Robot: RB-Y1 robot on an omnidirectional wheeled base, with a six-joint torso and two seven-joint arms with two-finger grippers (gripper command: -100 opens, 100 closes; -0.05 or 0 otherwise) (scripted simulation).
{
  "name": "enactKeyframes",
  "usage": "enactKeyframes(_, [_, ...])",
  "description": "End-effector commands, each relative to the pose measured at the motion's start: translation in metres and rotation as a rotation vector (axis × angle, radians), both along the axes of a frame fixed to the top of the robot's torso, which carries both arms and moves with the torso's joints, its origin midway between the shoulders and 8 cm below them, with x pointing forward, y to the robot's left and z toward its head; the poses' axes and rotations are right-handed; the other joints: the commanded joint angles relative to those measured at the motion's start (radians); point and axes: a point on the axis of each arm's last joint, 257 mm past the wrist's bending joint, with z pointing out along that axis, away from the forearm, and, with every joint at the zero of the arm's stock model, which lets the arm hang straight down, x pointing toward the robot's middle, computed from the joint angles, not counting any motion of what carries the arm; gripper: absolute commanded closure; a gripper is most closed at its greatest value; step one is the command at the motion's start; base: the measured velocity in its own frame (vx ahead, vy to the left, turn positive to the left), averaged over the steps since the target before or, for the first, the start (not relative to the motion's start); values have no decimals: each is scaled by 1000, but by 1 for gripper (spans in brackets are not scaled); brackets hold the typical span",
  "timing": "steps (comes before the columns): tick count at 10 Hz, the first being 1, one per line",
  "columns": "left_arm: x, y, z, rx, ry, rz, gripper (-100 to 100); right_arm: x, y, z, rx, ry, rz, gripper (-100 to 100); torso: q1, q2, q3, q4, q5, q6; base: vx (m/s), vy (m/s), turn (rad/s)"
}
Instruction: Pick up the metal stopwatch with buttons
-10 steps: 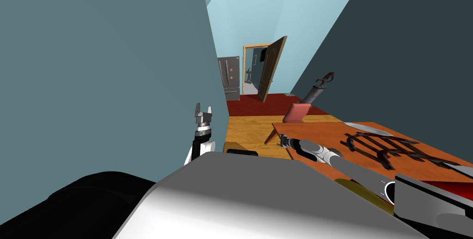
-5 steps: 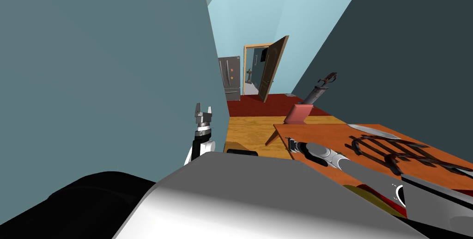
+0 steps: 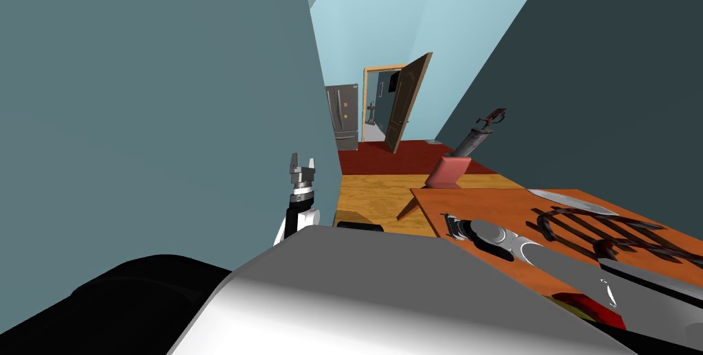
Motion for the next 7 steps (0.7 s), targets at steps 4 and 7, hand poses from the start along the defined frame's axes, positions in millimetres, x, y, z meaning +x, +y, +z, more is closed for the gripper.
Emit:
enactKeyframes(4, [0,0,0,0,0,0,0,-31,-38,3,-95,69,22,-100,-1,1,1,0,0,0,39,14,5])
enactKeyframes(7, [0,0,0,0,0,0,0,-80,-88,11,-217,177,61,-100,-1,2,1,0,0,0,57,24,15])
